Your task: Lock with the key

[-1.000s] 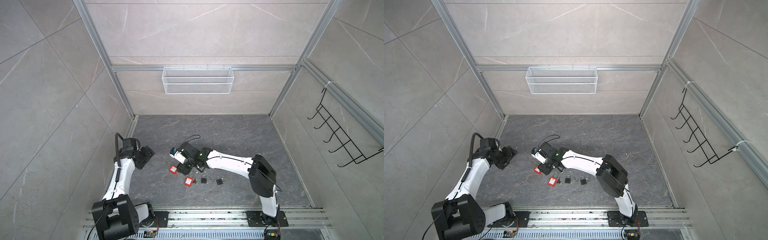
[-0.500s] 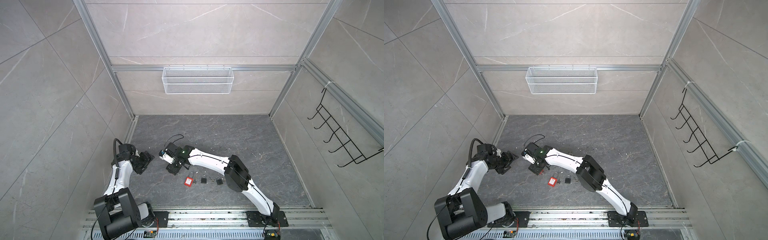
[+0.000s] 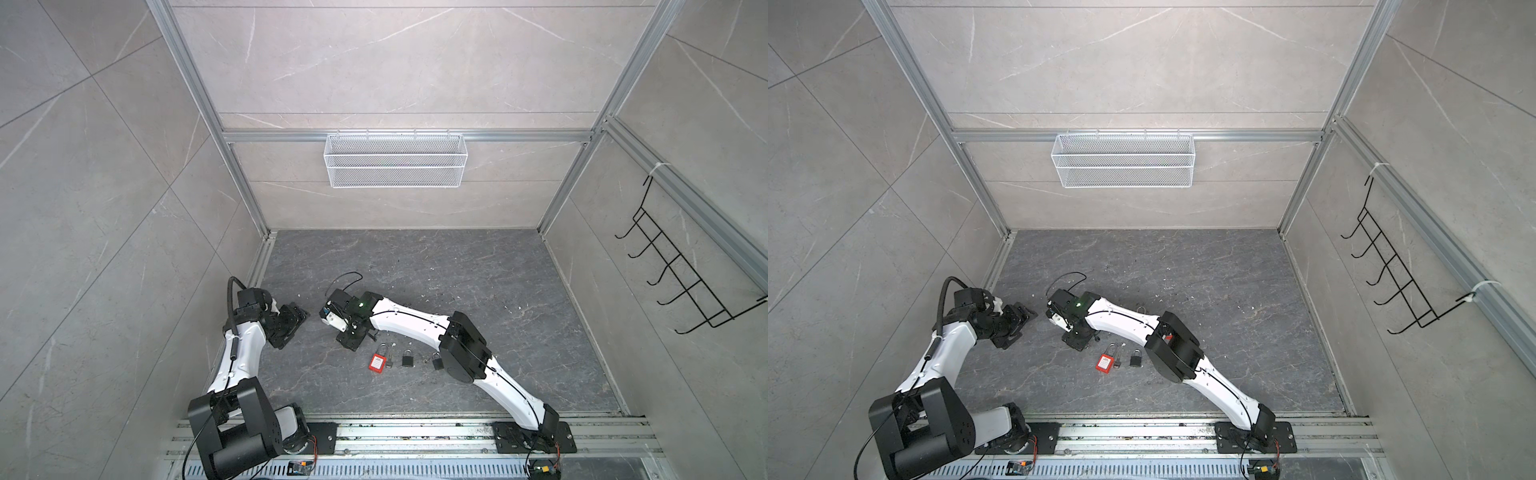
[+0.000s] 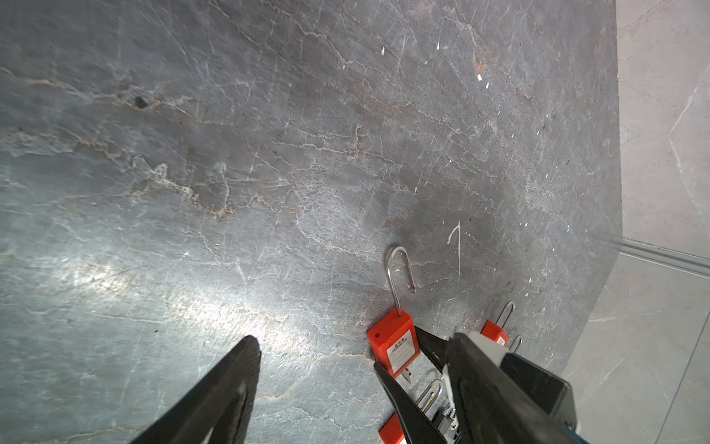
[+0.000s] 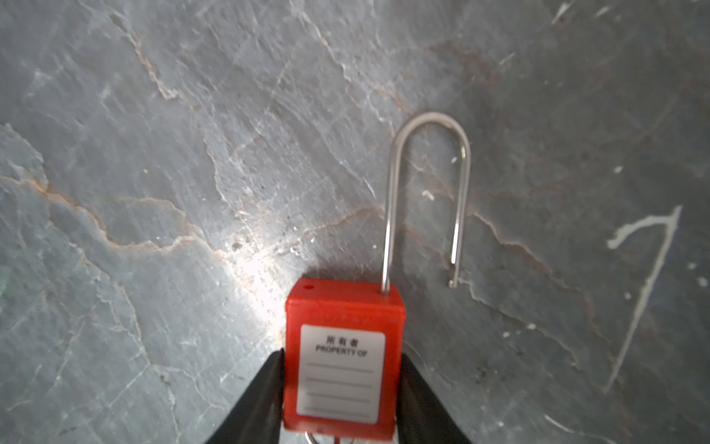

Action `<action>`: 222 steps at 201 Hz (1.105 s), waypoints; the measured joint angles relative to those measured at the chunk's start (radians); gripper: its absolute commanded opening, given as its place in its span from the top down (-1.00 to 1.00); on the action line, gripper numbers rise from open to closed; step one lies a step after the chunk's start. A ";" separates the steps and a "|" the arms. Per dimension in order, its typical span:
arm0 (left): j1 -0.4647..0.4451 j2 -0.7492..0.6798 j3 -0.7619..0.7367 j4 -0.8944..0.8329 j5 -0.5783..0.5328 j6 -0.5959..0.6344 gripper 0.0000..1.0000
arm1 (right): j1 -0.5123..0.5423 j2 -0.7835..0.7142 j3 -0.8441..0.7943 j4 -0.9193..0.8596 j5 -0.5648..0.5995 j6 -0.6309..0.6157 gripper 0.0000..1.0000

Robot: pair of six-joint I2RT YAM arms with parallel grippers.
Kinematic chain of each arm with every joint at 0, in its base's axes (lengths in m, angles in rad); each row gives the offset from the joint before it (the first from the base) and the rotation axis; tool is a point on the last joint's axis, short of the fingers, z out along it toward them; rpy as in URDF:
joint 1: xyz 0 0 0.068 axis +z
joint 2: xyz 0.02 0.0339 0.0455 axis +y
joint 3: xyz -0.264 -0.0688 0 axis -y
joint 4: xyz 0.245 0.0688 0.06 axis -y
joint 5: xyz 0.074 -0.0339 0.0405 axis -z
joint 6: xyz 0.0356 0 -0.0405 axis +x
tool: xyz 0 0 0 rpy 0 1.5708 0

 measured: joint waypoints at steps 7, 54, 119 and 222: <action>0.000 -0.004 0.000 0.000 -0.001 0.000 -0.57 | 0.000 0.000 0.000 0.000 0.000 0.000 0.14; 0.000 -0.020 -0.004 0.000 -0.003 0.006 -0.57 | 0.000 0.005 0.010 -0.007 0.000 -0.008 0.32; 0.000 -0.026 -0.013 0.012 0.040 0.027 -0.43 | -0.001 -0.127 -0.186 0.061 -0.007 -0.068 0.41; -0.222 -0.372 -0.172 0.279 0.127 0.200 -0.25 | -0.157 -0.838 -0.888 0.331 -0.127 -0.404 0.40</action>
